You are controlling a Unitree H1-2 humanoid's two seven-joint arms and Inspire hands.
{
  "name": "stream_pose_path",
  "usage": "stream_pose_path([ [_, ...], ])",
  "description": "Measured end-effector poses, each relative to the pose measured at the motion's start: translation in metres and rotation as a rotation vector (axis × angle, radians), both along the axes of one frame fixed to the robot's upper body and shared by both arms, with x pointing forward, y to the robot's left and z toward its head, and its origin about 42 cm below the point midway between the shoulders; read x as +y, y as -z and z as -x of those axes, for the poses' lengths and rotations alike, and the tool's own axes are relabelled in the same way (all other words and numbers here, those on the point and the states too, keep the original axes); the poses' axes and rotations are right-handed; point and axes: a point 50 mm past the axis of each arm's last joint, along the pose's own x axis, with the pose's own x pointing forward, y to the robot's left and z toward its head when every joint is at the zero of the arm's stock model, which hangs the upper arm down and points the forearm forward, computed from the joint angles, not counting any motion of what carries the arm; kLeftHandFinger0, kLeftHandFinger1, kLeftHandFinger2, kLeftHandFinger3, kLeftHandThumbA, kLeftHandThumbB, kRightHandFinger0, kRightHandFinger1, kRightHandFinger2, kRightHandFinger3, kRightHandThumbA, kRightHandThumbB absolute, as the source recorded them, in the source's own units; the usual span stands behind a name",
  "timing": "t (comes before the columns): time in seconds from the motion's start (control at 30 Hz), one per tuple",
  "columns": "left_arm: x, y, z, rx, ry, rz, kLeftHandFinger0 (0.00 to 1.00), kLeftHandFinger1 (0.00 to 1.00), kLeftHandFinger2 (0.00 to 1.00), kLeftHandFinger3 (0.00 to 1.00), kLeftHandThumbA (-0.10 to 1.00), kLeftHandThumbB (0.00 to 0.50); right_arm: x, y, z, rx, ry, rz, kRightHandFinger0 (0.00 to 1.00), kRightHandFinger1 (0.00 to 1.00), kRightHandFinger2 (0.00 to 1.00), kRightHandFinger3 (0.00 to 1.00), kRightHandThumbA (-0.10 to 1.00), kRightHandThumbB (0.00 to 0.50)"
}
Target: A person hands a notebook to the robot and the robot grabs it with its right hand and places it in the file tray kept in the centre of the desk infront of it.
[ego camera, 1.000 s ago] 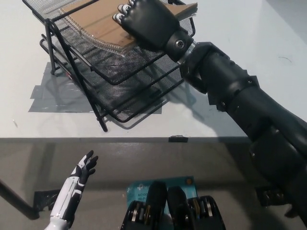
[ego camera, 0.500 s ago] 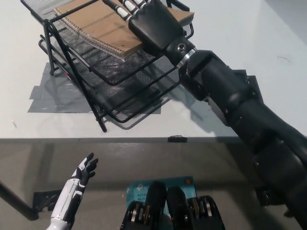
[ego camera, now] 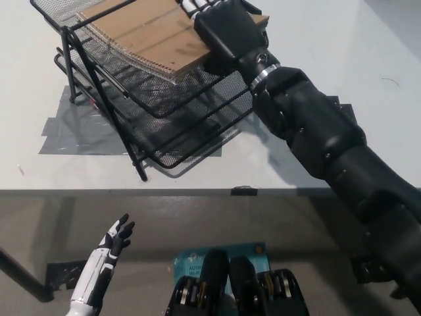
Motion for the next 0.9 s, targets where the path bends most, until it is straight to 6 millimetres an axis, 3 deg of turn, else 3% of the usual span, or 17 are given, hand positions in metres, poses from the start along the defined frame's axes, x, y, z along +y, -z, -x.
stream_pose_path([
  [0.5,0.0,-0.001,-0.003,-0.002,0.001,0.0,1.0,1.0,1.0,1.0,1.0,0.044,-0.031,-0.02,-0.006,0.259,0.042,-0.068,1.0,1.0,1.0,1.0,0.98,0.5],
  [0.9,-0.001,-0.005,-0.009,-0.01,0.003,-0.001,1.0,1.0,1.0,1.0,1.0,0.045,-0.063,-0.037,-0.006,0.488,0.033,-0.141,1.0,1.0,1.0,1.0,0.89,0.5],
])
